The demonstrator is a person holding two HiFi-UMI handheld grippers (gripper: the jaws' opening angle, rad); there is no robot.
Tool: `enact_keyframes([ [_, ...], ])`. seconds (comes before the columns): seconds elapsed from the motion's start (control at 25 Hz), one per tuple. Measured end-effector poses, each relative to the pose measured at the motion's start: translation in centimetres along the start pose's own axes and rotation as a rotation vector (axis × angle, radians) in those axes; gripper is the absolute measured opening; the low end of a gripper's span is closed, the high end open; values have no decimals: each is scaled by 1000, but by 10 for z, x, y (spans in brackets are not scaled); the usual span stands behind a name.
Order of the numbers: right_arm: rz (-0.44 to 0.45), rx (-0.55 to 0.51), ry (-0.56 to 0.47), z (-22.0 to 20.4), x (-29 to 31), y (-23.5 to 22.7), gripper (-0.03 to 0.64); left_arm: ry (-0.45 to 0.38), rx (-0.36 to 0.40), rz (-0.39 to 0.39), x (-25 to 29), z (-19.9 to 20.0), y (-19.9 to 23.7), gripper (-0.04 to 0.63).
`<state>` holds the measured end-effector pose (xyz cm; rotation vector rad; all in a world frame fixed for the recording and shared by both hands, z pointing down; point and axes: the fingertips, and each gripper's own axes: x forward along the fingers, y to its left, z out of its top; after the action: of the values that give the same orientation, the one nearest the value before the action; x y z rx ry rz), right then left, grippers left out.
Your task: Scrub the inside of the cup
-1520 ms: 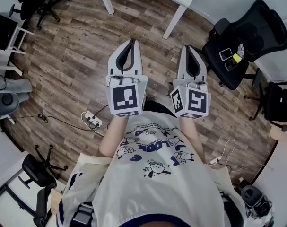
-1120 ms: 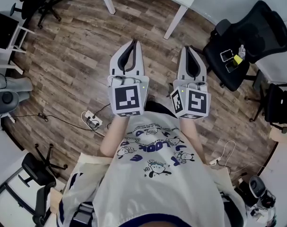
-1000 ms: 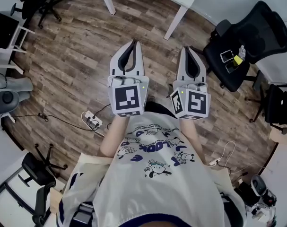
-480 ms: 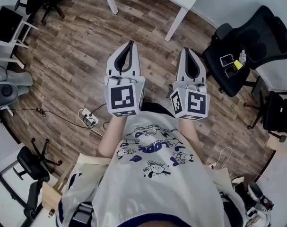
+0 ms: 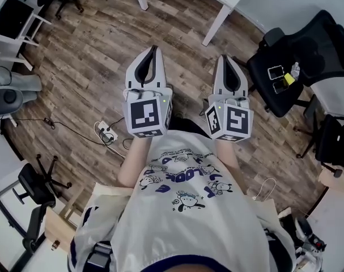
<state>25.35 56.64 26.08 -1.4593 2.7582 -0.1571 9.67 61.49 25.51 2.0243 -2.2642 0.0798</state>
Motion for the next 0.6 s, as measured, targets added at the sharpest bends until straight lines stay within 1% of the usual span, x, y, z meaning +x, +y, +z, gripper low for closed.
enact_keyframes([
  [0.24,-2,-2,10,-5,8,1,23,6,-1,-5,9,-6,3,32],
  [0.6,-19,-4,21,-11,57,-7,25,3,0,-19,59,-3,21,32],
])
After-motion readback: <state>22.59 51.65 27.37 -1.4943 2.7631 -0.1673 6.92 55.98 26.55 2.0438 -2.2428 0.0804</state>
